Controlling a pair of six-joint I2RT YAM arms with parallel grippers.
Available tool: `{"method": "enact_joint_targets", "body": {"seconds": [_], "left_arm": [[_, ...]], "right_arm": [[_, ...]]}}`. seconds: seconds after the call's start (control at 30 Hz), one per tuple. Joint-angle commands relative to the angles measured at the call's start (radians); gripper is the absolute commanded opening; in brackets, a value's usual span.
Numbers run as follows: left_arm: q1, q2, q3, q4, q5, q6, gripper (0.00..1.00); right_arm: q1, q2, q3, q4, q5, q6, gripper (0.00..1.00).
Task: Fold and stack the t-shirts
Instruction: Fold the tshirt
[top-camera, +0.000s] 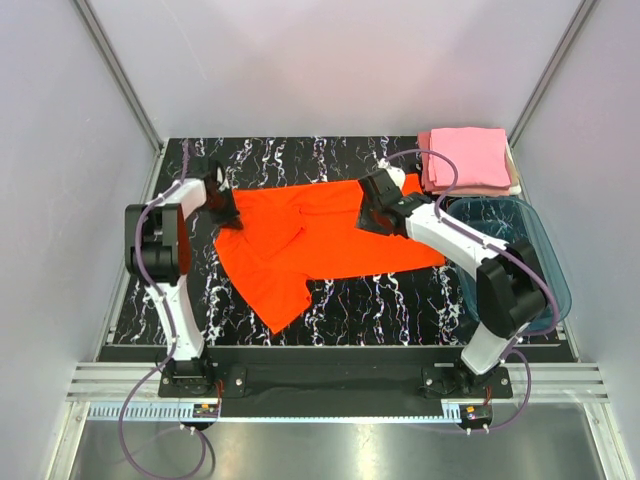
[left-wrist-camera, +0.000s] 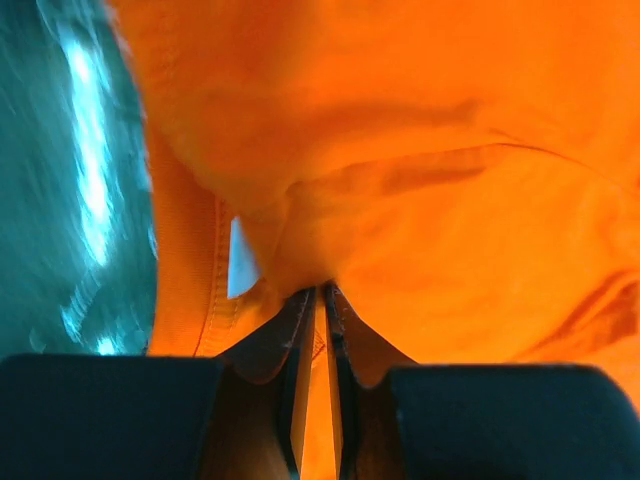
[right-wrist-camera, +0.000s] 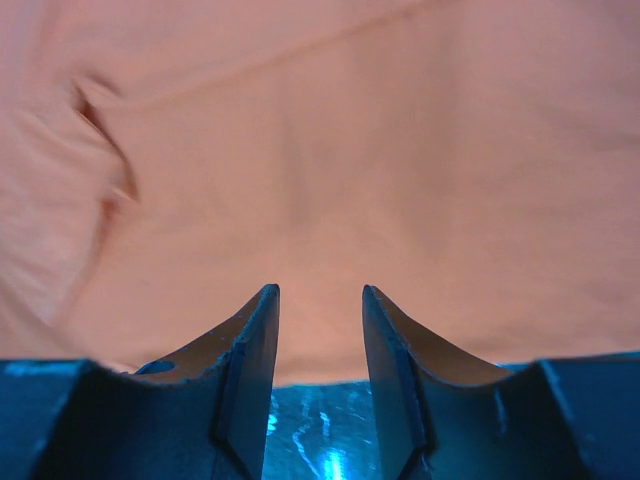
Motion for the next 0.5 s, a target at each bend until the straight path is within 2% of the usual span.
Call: {"method": "enact_joint_targets", "body": {"seconds": [0.0, 0.1, 0.2, 0.27, 0.37, 0.47], "left_arm": [[0.008, 0.116, 0.143, -0.037, -0.152, 0.073, 0.17], [0.011, 0.192, 0.294, -0.082, -0.183, 0.113, 0.17], [0.011, 0.271, 0.462, -0.138, -0.131, 0.153, 0.17], [0.012, 0.274, 0.508, -0.165, -0.114, 0.147, 0.19], [0.009, 0.188, 0.483, -0.166, -0.079, 0.127, 0.22], [0.011, 0.043, 0.375, -0.166, -0.057, 0.121, 0.23]], "right_arm": [[-0.020, -0.090, -0.040, 0.026, 0.019, -0.021, 0.46], [-0.027, -0.141, -0.068, 0.024, 0.013, -0.026, 0.46], [-0.029, -0.182, -0.091, 0.027, 0.022, -0.018, 0.46], [-0.030, -0.202, -0.102, 0.024, 0.028, -0.009, 0.46], [-0.029, -0.225, -0.116, 0.028, 0.027, -0.003, 0.46], [-0.030, -0.243, -0.129, 0.029, 0.005, 0.007, 0.46]]}}
